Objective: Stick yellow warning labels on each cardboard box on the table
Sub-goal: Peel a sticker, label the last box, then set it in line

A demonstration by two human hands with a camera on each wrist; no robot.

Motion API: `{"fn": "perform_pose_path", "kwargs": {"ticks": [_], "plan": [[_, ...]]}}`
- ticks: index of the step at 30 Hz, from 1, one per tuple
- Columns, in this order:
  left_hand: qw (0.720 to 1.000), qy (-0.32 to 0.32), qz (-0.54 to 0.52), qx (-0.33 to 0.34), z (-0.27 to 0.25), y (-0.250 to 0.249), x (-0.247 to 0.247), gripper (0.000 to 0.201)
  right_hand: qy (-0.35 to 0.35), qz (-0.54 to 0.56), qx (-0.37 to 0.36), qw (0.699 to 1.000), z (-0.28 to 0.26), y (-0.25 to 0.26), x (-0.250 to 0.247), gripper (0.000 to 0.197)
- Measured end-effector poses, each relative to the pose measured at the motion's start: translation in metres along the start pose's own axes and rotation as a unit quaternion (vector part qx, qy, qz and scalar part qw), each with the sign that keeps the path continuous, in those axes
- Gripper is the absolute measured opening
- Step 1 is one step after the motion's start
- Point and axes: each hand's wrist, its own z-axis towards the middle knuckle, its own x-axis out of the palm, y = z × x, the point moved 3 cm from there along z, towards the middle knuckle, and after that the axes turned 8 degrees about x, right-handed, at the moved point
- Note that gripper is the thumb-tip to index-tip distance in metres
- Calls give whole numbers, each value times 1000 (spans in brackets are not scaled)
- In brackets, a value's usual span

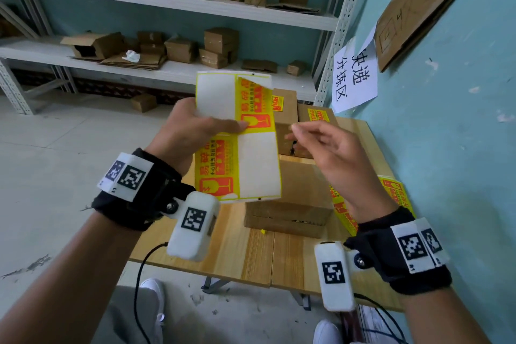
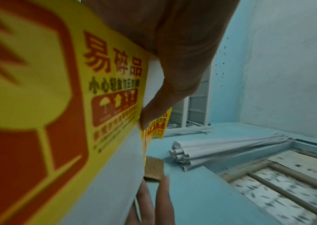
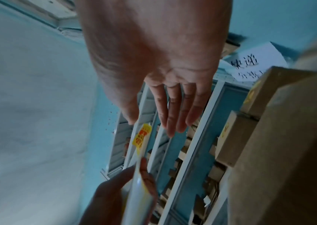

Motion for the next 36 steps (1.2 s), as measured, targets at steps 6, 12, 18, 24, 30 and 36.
{"fn": "perform_pose_path", "kwargs": {"ticks": [6,12,18,24,30,36], "plan": [[997,74,5,16,-10,-9,27,34,66,68,84,992,-4,3,8,17],[995,102,21,2,-3,3,33,40,-24,110,96,989,0,-9,0,16],[998,37,11,-42,3,21,27,47,-135,227,153,952,4,-25,-10,12],[991,112,-21,-65,-5,29,44,59,-83,404,179,893,6,-26,-5,15],[976,93,-171,-93,-6,36,52,57,-80,529,170,828,9,-25,4,22],[961,90,-258,-40,-10,31,64,38,-89,477,199,851,6,-26,10,14]]}}
